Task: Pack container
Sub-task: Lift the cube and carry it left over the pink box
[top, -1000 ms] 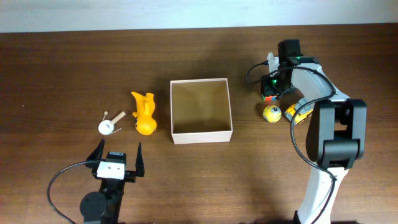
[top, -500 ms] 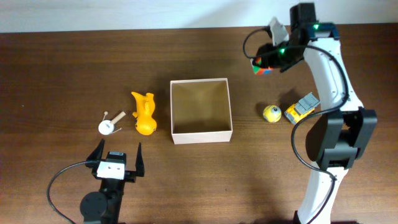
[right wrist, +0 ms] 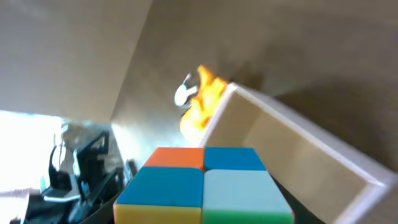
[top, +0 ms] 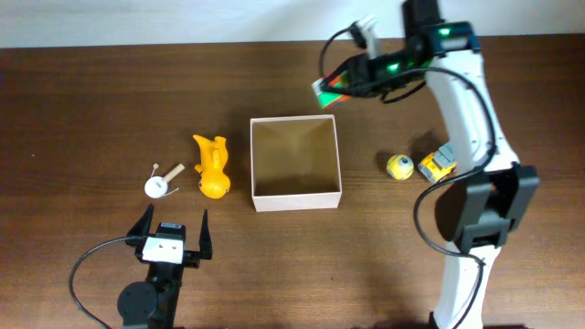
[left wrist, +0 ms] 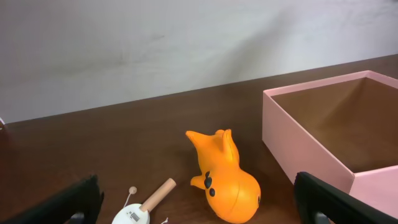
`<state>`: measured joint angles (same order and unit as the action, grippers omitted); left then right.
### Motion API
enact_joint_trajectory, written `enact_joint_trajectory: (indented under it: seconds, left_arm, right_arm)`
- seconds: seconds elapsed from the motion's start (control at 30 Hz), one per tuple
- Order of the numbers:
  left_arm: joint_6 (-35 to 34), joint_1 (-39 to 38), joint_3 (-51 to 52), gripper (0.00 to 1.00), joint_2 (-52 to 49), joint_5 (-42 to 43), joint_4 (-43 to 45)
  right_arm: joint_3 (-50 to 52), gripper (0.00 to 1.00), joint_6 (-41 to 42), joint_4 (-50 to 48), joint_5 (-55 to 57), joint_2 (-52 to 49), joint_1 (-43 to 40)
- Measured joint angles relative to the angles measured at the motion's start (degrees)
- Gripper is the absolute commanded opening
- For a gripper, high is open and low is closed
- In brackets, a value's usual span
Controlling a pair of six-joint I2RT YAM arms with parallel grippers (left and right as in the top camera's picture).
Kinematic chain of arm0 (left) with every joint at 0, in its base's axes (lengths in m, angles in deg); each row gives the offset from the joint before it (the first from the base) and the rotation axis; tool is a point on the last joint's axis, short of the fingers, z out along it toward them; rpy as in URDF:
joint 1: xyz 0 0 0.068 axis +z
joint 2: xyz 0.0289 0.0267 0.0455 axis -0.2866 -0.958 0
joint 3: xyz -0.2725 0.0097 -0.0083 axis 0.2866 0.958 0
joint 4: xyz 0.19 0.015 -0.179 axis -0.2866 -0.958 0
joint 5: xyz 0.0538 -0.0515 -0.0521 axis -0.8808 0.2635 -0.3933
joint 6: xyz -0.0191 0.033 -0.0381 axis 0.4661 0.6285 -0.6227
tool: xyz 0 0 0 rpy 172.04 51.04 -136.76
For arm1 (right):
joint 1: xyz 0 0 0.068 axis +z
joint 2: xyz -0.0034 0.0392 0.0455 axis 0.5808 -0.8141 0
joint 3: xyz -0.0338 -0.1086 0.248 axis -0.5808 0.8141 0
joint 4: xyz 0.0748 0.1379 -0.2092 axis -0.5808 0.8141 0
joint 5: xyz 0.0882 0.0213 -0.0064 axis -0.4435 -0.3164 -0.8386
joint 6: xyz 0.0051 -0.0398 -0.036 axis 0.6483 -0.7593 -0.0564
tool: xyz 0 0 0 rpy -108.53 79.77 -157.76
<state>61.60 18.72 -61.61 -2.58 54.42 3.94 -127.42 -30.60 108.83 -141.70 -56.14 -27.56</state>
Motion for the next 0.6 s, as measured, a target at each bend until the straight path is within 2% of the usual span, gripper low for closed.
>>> enact_joint_trajectory:
  seconds: [0.23,0.3,0.6]
  left_arm:
    - [0.0,0.0,0.0,0.99,0.0,0.0,0.0]
    - [0.0,0.0,0.0,0.99,0.0,0.0,0.0]
    - [0.0,0.0,0.0,0.99,0.0,0.0,0.0]
  right_arm:
    - [0.0,0.48,0.0,1.2,15.1,0.0,10.4]
    - [0.0,0.48,1.2,0.7,22.7,0.0,14.1]
    - [5.1,0.48,15.3,-5.7,49.7,0.0,22.3]
